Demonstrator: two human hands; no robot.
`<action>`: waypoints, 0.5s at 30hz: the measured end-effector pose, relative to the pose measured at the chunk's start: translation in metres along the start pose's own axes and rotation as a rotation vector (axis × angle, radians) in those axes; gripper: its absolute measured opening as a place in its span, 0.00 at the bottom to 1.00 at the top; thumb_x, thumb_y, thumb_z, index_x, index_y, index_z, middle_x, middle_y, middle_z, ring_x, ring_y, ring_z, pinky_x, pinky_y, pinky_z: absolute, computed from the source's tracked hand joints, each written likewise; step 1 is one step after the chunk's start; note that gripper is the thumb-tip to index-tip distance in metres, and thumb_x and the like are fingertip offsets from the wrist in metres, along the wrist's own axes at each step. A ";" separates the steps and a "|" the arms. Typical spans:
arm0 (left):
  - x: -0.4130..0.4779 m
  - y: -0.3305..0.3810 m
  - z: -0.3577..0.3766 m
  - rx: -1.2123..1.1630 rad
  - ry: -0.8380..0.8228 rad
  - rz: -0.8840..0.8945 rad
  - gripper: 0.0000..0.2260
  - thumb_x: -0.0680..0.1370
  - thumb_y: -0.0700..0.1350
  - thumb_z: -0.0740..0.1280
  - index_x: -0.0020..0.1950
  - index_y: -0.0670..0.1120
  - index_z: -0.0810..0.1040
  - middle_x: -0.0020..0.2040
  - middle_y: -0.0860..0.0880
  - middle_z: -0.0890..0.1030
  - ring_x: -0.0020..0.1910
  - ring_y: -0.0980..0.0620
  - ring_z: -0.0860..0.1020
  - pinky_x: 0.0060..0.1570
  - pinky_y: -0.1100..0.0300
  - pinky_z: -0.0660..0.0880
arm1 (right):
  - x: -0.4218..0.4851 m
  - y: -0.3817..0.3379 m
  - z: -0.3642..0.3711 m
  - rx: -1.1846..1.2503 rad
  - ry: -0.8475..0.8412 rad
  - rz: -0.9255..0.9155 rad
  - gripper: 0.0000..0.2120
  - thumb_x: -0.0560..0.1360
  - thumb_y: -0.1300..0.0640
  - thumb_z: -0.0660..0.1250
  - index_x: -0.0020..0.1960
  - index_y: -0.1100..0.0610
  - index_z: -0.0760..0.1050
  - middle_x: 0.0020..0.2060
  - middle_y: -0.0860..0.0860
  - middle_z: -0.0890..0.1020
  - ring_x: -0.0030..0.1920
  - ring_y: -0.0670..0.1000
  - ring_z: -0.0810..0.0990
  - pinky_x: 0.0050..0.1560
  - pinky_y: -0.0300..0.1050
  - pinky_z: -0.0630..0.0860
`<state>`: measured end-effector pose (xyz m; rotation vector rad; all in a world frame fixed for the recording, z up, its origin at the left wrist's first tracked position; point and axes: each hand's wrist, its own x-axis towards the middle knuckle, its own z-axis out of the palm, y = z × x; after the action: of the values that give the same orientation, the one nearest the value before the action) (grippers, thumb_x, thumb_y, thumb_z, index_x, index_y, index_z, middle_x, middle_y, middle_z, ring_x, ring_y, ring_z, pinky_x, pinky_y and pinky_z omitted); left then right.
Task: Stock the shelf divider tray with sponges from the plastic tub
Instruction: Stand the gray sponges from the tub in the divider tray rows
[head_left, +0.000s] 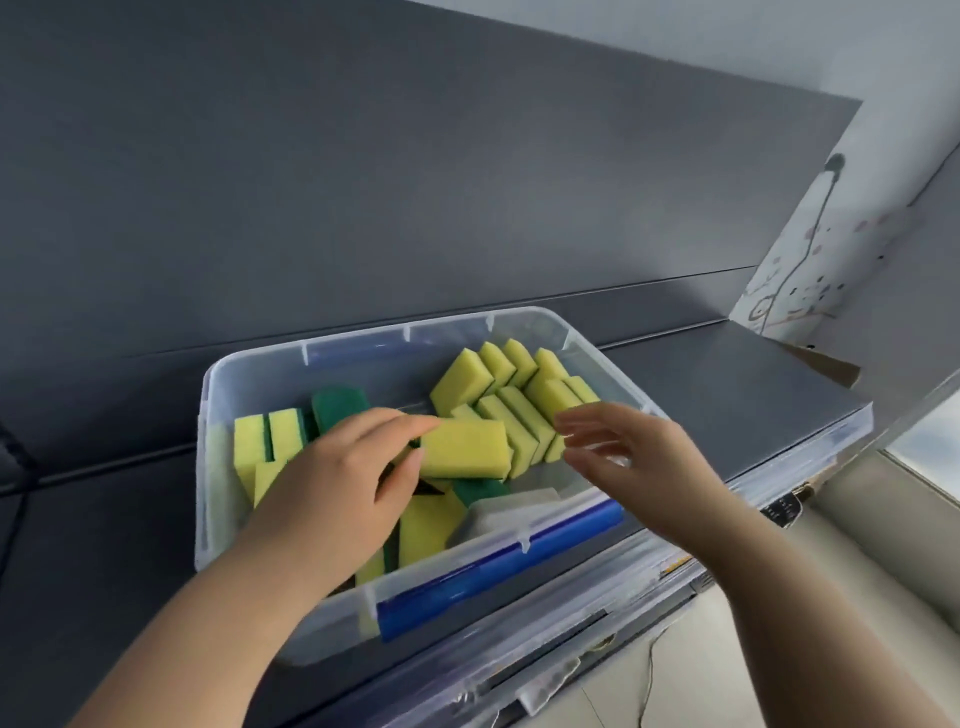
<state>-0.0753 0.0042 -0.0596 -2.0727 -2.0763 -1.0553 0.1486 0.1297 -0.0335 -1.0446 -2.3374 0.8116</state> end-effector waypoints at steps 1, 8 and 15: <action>0.002 -0.003 0.000 0.009 0.000 -0.033 0.14 0.75 0.43 0.65 0.60 0.48 0.78 0.54 0.51 0.80 0.49 0.54 0.78 0.51 0.65 0.70 | 0.012 -0.001 0.000 -0.008 -0.113 0.000 0.14 0.72 0.57 0.69 0.55 0.45 0.76 0.48 0.38 0.80 0.48 0.35 0.78 0.53 0.32 0.75; 0.001 -0.011 0.000 0.096 0.132 -0.261 0.12 0.76 0.44 0.64 0.59 0.49 0.79 0.53 0.55 0.78 0.51 0.59 0.75 0.51 0.62 0.68 | 0.085 -0.002 0.028 -0.221 -0.954 -0.145 0.18 0.70 0.51 0.72 0.59 0.46 0.75 0.50 0.38 0.79 0.50 0.38 0.77 0.53 0.35 0.72; 0.002 0.010 0.007 0.230 0.243 -0.427 0.11 0.79 0.49 0.61 0.58 0.50 0.79 0.53 0.58 0.78 0.55 0.58 0.74 0.53 0.60 0.70 | 0.117 0.009 0.045 -0.423 -0.859 -0.470 0.22 0.76 0.59 0.61 0.67 0.44 0.66 0.56 0.45 0.78 0.51 0.49 0.77 0.54 0.45 0.76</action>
<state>-0.0635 0.0085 -0.0597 -1.3578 -2.4265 -0.9855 0.0540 0.2103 -0.0532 -0.2154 -3.3997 0.6575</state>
